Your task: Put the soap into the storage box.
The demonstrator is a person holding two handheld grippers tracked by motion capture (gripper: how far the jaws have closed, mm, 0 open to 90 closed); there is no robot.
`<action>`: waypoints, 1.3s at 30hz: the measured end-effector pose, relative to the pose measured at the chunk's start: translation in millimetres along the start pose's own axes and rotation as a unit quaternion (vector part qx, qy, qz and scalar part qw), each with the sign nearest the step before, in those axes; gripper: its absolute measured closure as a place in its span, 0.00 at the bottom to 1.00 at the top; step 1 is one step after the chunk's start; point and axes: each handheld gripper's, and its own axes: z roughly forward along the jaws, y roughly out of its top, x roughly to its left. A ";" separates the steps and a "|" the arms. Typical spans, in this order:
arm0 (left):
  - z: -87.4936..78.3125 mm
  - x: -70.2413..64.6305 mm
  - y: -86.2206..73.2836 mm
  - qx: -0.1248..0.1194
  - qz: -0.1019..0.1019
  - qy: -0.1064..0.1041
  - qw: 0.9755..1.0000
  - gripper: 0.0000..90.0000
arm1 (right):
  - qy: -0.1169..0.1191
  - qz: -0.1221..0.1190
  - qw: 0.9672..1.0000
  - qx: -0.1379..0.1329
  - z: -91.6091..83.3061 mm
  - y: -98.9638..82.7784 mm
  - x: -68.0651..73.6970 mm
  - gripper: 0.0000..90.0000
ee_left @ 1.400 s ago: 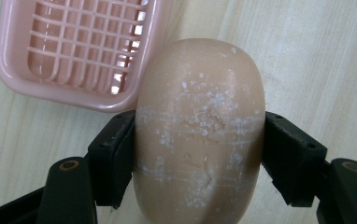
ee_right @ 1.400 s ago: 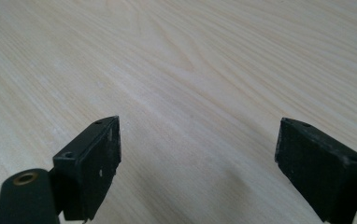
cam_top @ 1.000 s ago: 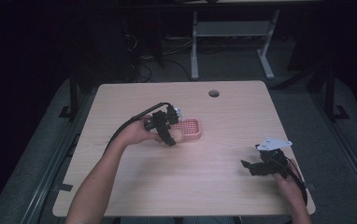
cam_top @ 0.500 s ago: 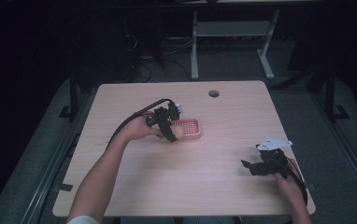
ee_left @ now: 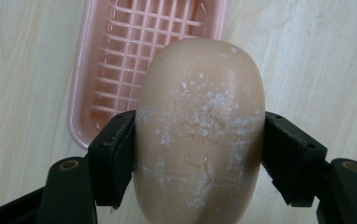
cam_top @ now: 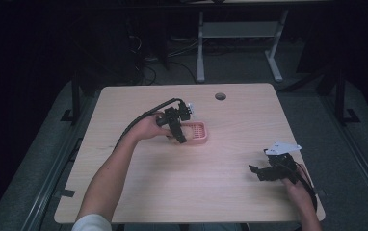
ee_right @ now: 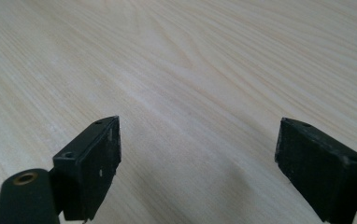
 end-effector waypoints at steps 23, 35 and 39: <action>-1.7 10.7 14.9 0.001 0.003 0.008 1.000 0.35 | -0.003 0.005 1.000 -0.006 -1.2 0.4 -0.8 0.15; 5.8 13.4 27.9 0.005 0.017 0.017 1.000 0.35 | -0.002 0.004 1.000 -0.007 -1.5 0.2 -1.1 0.15; 10.0 17.0 28.7 0.004 0.012 0.013 1.000 0.35 | -0.003 0.005 1.000 -0.007 -2.1 0.4 0.0 0.15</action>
